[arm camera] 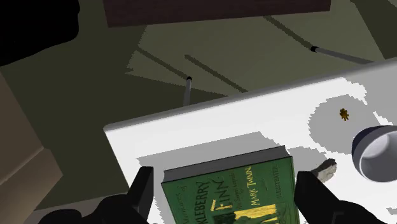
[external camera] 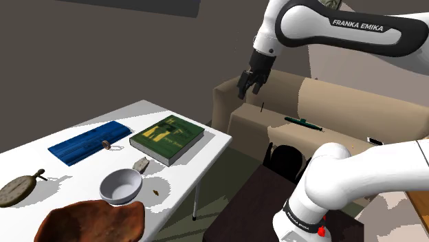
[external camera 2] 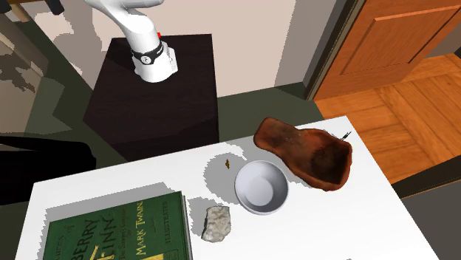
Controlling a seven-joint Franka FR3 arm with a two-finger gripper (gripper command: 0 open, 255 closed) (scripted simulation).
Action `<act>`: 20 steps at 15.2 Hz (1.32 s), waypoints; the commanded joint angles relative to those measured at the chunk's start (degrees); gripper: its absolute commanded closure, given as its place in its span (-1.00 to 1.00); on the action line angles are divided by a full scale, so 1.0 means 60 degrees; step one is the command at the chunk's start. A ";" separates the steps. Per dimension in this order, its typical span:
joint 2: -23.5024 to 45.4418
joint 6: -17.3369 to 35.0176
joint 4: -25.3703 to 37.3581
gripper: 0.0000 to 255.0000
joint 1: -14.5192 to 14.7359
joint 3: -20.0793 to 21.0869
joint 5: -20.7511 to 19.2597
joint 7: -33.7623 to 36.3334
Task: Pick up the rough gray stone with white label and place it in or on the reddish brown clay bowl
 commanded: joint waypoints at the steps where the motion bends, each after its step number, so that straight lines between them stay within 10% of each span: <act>1: 0.0000 0.0000 0.0000 -1.00 0.0000 0.0000 0.0000 0.0000; 20: 0.6290 0.2444 0.2101 -1.00 0.0711 0.2153 0.0032 0.2617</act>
